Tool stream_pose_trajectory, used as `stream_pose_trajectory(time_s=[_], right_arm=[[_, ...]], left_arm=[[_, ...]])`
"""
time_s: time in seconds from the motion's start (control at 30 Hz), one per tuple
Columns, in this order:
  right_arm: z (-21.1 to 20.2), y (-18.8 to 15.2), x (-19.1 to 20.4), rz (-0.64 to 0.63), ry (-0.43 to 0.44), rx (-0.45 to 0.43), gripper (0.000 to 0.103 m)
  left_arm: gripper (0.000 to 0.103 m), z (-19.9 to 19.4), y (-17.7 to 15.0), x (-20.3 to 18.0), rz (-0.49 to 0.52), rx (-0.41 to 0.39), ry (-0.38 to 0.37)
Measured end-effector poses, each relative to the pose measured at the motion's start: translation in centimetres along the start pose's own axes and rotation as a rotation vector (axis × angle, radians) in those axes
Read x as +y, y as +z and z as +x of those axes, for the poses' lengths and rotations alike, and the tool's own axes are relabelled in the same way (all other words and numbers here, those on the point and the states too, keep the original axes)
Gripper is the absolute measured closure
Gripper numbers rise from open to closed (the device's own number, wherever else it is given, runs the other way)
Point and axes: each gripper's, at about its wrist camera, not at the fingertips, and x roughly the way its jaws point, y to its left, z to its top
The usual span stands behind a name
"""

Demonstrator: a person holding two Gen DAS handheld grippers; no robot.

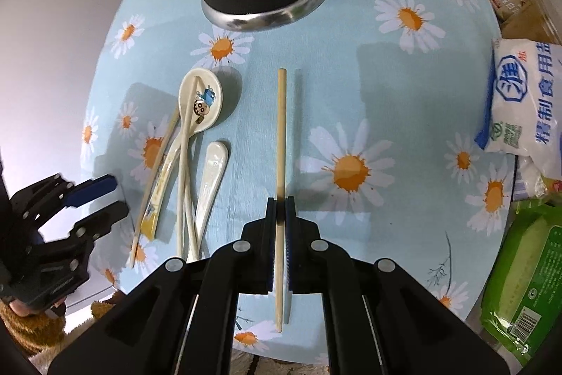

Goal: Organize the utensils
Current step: 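Close the right tool on a wooden chopstick lying beside the spoons, then close the left tool on a wooden chopstick while the right tool holds its chopstick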

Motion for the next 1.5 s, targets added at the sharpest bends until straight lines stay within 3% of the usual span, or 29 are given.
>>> stream_pose_trajectory(time_s=[0.4, 0.77, 0.9, 1.3, 1.5], right_arm=[[-5.0, -2.6, -3.5, -0.007, 0.117, -0.076, 0.097], [-6.4, -3.4, -4.6, -0.019, 0.17, -0.089, 0.097], [-6.4, -3.4, -5.1, -0.024, 0.177, -0.088, 0.097], [-5.1, -3.2, -4.8, -0.061, 0.181, -0.093, 0.097], [-4.7, -2.9, -4.8, -0.075, 0.174, -0.09, 0.097]], left_arm=[[0.074, 1.6, 2.0, -1.4, 0.027, 0.082, 0.098], [0.075, 2.9, 3.3, -2.6, 0.054, 0.139, 0.186], [0.085, 3.5, 3.9, -3.6, 0.087, 0.163, 0.248], [0.099, 3.5, 4.5, -2.9, 0.015, 0.126, 0.266], [0.099, 3.3, 4.1, -2.2, -0.024, 0.099, 0.244]])
